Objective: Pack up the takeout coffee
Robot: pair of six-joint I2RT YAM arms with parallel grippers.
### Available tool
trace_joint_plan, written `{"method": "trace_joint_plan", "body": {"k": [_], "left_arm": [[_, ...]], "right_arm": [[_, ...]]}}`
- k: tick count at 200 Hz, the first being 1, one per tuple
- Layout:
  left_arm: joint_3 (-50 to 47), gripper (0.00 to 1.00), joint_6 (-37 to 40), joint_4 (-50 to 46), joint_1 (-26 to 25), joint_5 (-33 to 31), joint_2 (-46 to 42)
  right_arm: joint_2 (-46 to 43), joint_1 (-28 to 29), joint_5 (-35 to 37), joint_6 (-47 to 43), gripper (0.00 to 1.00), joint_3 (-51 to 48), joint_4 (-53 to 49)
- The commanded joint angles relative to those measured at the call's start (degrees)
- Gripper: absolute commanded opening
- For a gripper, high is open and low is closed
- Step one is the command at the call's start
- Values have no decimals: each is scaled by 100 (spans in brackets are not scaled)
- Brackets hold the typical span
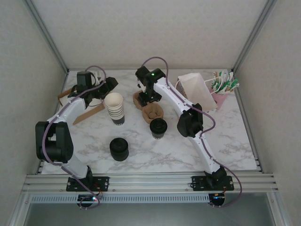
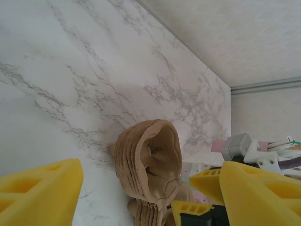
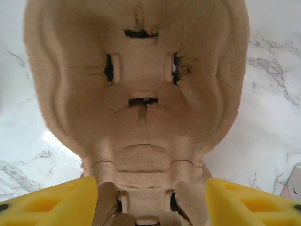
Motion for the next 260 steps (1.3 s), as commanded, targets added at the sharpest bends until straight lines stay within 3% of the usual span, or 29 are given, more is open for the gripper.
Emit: {"method": "trace_joint_plan", "body": {"k": [1,260], "left_arm": [[210,74,-10,186,-88,200,195],[355,68,82,275,-151,226,714]], "right_arm": [[136,-6,-142,-110,61,184,-186],[478,-26,-266,-141,48,449,-231]]}}
